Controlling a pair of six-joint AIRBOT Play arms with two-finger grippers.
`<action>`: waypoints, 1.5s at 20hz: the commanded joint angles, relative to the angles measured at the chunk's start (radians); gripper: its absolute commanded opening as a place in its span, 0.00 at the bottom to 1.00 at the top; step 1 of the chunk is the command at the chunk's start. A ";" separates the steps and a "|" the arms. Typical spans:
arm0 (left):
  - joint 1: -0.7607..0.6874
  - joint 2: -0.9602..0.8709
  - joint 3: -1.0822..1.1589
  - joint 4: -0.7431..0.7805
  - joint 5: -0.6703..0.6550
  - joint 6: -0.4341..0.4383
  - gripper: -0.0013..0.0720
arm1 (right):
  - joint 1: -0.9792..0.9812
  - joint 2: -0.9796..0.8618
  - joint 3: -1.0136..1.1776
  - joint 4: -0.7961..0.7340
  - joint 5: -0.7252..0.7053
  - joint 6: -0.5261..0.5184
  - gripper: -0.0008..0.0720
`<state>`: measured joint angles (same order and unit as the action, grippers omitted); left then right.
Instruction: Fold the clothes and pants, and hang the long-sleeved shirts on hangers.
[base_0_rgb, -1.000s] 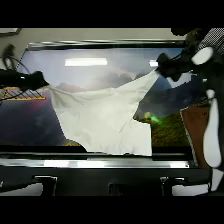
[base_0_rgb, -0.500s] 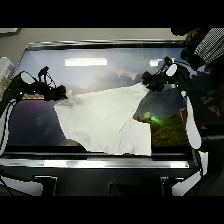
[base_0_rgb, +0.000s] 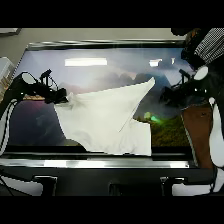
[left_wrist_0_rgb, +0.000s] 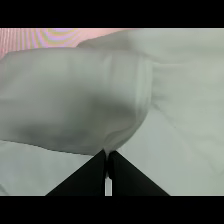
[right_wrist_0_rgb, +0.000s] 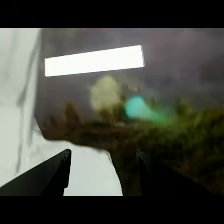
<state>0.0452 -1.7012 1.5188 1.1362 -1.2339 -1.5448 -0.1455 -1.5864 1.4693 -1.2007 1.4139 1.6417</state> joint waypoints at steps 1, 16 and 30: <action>0.000 0.002 0.001 0.000 -0.053 0.001 0.04 | -0.029 0.186 -0.366 0.019 -0.023 -0.053 0.69; -0.001 0.002 0.001 0.000 -0.060 0.000 0.04 | -0.029 0.441 -1.056 0.303 -0.245 -0.213 0.62; 0.143 0.411 0.001 -0.049 -0.121 0.026 0.04 | -0.031 0.811 -0.126 0.385 -0.231 0.014 0.05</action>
<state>0.1341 -1.4490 1.5188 1.1027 -1.3399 -1.5219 -0.1757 -0.8661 1.0084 -0.7418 1.2404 1.5215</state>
